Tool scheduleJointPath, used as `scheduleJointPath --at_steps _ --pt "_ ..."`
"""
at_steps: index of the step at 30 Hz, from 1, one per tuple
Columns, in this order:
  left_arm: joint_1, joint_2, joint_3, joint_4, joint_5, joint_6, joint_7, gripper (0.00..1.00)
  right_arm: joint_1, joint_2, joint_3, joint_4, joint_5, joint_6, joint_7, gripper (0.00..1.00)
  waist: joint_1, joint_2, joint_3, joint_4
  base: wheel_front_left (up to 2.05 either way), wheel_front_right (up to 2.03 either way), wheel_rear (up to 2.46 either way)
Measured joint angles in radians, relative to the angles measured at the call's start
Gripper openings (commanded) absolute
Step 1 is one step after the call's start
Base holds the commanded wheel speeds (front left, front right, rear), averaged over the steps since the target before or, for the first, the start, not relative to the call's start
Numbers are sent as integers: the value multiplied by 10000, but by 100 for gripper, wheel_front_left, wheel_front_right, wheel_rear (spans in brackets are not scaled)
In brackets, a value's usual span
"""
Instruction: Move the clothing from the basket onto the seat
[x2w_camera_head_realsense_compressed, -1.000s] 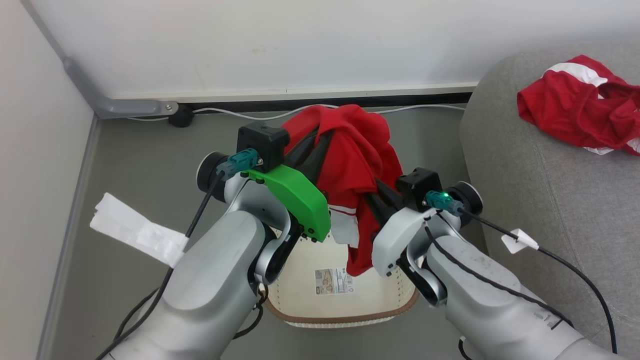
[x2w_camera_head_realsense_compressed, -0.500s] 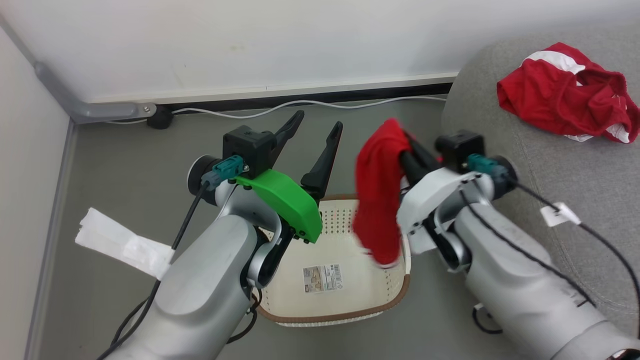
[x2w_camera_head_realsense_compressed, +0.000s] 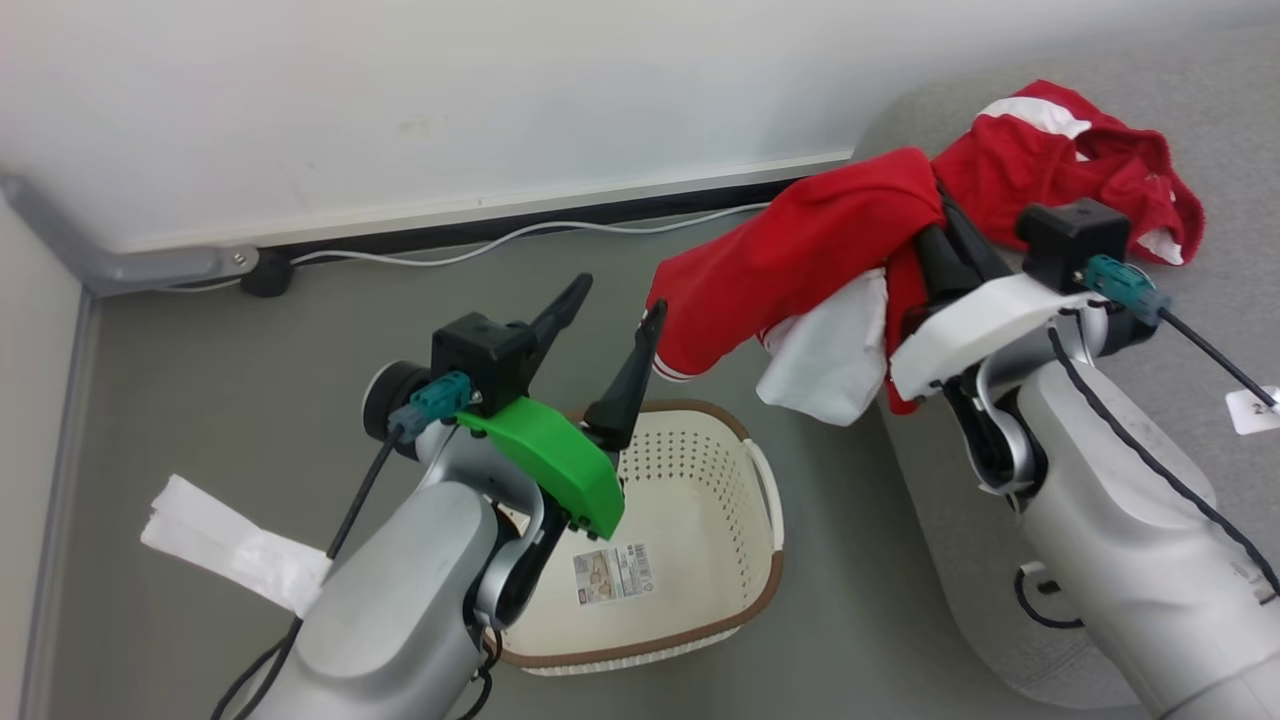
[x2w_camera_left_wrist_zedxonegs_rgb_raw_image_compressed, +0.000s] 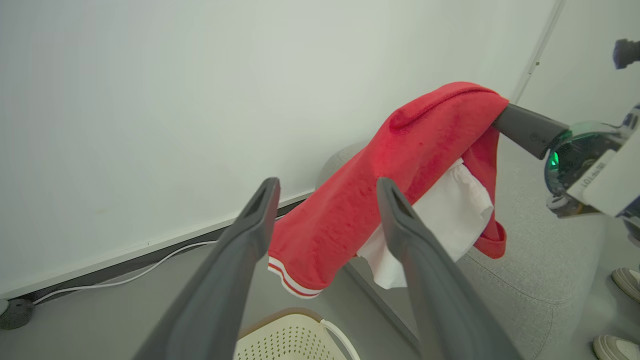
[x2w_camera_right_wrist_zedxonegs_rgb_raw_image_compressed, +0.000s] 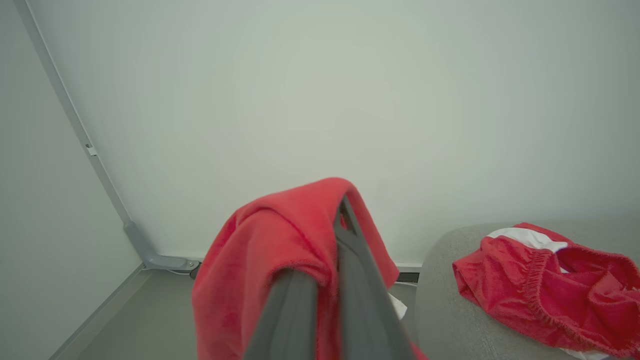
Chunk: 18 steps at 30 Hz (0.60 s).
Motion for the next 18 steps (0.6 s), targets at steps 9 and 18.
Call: scheduleJointPath --at_steps 9,18 --pt "527 10 -228 -173 -2 -42 -98 100 775 -660 -420 -372 0 -10 0 0 0 0 -193 -757 0 0 0" --pt "952 6 -483 -437 -2 -84 -100 100 1297 -1220 -767 -748 33 -15 0 0 0 0 -302 -1651 0 0 0"
